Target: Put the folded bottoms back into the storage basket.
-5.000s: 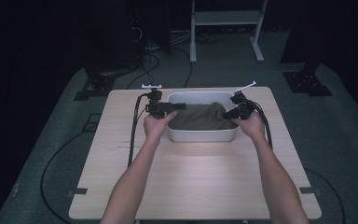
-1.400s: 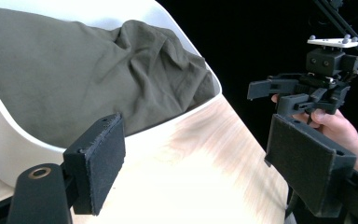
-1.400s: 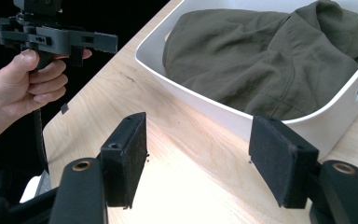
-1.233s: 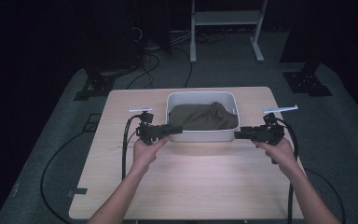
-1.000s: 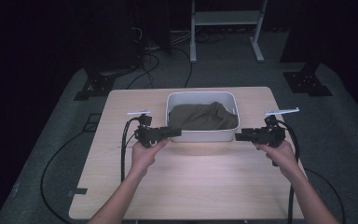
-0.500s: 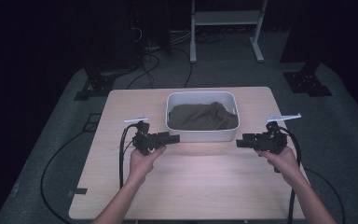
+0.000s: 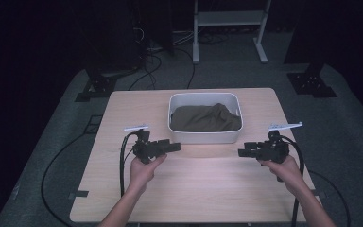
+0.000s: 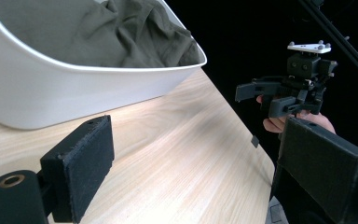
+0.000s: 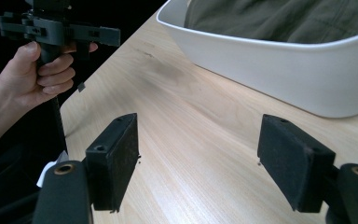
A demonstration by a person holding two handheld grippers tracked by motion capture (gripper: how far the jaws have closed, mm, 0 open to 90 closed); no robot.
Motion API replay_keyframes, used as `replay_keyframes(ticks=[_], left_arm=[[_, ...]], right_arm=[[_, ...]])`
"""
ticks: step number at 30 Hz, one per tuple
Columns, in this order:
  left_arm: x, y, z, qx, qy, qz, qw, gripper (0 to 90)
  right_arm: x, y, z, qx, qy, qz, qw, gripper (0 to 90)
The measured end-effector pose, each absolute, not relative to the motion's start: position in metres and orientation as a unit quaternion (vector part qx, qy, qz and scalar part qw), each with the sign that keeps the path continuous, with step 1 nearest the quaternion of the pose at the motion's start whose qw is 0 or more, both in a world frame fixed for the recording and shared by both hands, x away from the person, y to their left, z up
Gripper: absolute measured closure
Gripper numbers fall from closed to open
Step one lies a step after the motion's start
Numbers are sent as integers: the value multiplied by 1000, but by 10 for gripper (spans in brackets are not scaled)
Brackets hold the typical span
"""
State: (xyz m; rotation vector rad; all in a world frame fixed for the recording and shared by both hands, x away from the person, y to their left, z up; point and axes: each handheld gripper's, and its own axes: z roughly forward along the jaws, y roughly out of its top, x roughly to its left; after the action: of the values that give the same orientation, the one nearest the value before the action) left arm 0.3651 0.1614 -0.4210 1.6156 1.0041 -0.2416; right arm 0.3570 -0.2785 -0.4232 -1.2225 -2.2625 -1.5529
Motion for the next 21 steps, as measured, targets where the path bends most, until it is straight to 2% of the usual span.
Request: replay_keyframes(ticks=[21], left_arm=[[353, 169, -440, 689, 443, -103, 565, 93]], right_arm=[[344, -286, -447, -417, -745, -515, 81, 280]])
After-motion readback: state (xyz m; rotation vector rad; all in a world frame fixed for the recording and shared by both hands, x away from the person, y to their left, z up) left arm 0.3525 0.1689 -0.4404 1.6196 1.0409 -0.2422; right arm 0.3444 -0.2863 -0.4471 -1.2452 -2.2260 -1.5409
